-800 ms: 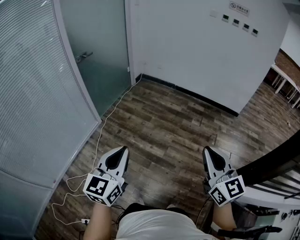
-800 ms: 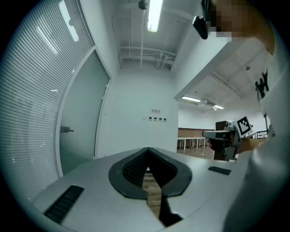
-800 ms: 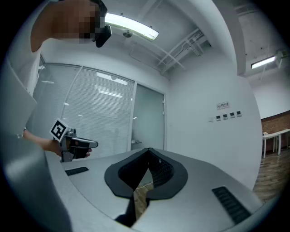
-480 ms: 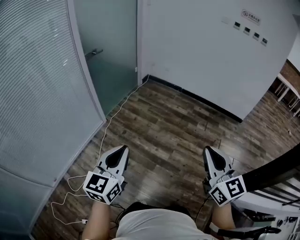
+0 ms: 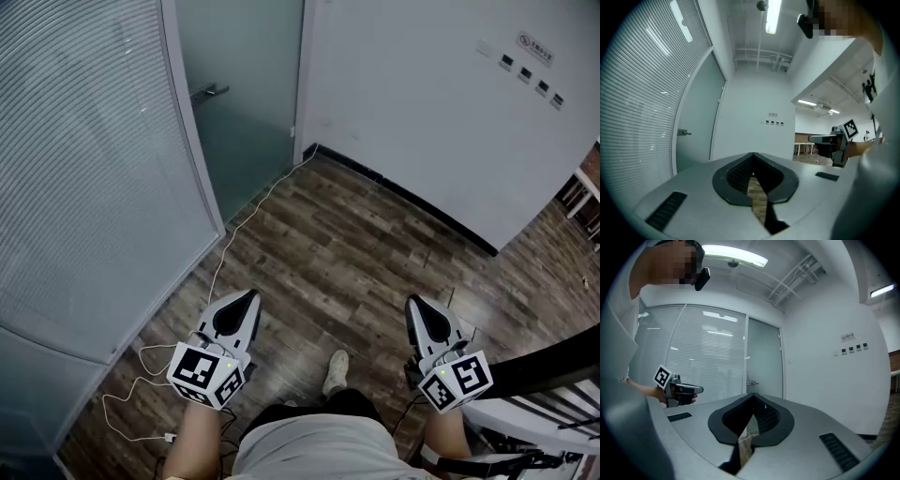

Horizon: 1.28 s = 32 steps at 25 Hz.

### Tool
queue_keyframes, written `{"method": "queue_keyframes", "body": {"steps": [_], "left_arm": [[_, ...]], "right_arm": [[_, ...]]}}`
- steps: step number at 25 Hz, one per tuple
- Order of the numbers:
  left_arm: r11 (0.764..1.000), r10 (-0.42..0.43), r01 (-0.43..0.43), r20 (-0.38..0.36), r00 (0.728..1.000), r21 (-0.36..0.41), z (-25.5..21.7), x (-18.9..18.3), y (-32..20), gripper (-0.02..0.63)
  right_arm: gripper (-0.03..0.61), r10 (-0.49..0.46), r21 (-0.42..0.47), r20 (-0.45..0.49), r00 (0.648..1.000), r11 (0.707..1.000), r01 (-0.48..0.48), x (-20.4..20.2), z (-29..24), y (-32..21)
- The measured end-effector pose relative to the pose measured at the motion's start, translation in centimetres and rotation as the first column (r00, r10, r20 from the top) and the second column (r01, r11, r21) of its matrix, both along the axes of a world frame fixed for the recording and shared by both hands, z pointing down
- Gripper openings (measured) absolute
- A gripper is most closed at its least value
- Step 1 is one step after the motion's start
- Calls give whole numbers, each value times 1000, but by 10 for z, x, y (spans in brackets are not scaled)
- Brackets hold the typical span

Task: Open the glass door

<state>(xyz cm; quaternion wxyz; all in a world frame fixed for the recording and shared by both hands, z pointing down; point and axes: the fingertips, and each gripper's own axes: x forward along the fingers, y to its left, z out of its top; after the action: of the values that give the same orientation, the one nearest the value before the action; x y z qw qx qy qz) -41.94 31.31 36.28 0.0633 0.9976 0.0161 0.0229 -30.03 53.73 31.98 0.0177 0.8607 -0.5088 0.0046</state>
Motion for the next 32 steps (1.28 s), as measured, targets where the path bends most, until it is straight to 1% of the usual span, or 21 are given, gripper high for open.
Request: {"method": "queue_keyframes", "body": {"steps": [5,9,12,15,19,23,27,32], "left_arm": [[1000,-27,27,8,1000,2,8,21,-21,0],[998,-63,63,1,998,2,5,52,-35,0],[996,-89,89,-2,996,14,-5,84,-43,0],[992,-121,121,-10,993,23,-12,125,-43,0],[991,-128,129,-21,992,37,-20,184,-37,0],[987,-152,153,-24,988,42,-29,230,-40,0],[983,-178,178,-2,984,47,-30,256,-46,0],[976,-212,211,19,977,56,-25,274,-61,0]], "right_arm": [[2,-68,8,6,998,998,68,28,9,-36],[2,-117,16,9,993,993,117,64,12,-59],[2,-135,35,8,991,990,135,103,6,-68],[2,-157,54,13,987,986,156,149,3,-70],[2,-188,57,11,982,981,187,204,3,-77],[2,-227,62,5,974,972,226,252,-3,-86],[2,-246,71,38,969,968,243,285,4,-95],[2,-281,91,89,956,958,273,306,24,-112]]}}
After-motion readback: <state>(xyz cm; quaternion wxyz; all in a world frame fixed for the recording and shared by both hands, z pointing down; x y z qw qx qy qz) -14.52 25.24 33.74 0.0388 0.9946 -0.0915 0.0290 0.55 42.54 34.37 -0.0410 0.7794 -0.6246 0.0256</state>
